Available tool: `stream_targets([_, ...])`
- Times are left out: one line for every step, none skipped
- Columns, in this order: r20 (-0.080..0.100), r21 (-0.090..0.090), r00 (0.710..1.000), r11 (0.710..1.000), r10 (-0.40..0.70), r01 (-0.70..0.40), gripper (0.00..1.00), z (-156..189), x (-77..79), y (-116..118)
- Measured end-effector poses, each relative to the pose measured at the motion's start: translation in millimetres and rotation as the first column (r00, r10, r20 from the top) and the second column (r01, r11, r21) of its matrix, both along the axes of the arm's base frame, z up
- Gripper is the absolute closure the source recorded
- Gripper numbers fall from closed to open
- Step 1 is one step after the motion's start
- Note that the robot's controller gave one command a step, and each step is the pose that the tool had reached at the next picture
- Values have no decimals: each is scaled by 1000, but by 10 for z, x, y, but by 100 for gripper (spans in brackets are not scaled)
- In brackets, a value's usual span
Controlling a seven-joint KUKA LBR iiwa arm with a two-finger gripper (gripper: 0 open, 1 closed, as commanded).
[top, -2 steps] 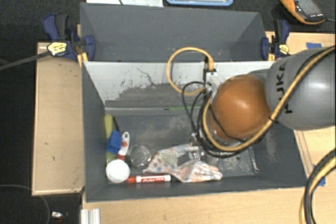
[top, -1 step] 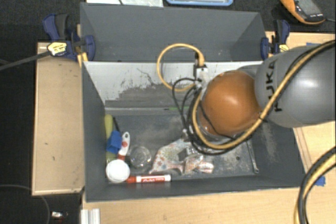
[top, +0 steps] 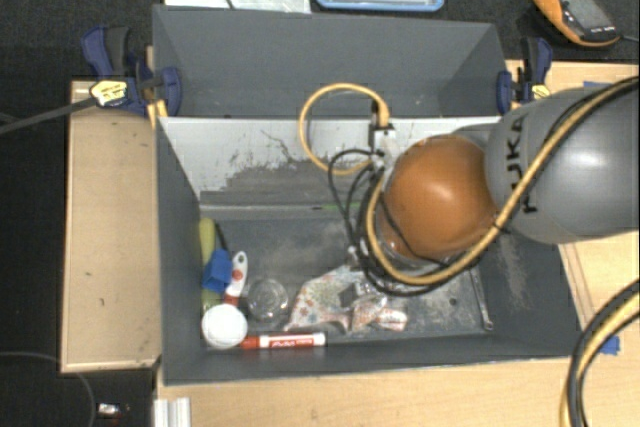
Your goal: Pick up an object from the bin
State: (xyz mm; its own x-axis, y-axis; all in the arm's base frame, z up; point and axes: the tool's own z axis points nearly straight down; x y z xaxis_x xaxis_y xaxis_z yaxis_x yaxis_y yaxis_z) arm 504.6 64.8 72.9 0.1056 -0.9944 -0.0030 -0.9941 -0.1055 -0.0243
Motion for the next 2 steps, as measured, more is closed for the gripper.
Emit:
stream_targets([-4,0,999,999,34,-34,100,620,158,98])
stream_targets([-9,-1,995,995,100,-100,100,1363,169,291])
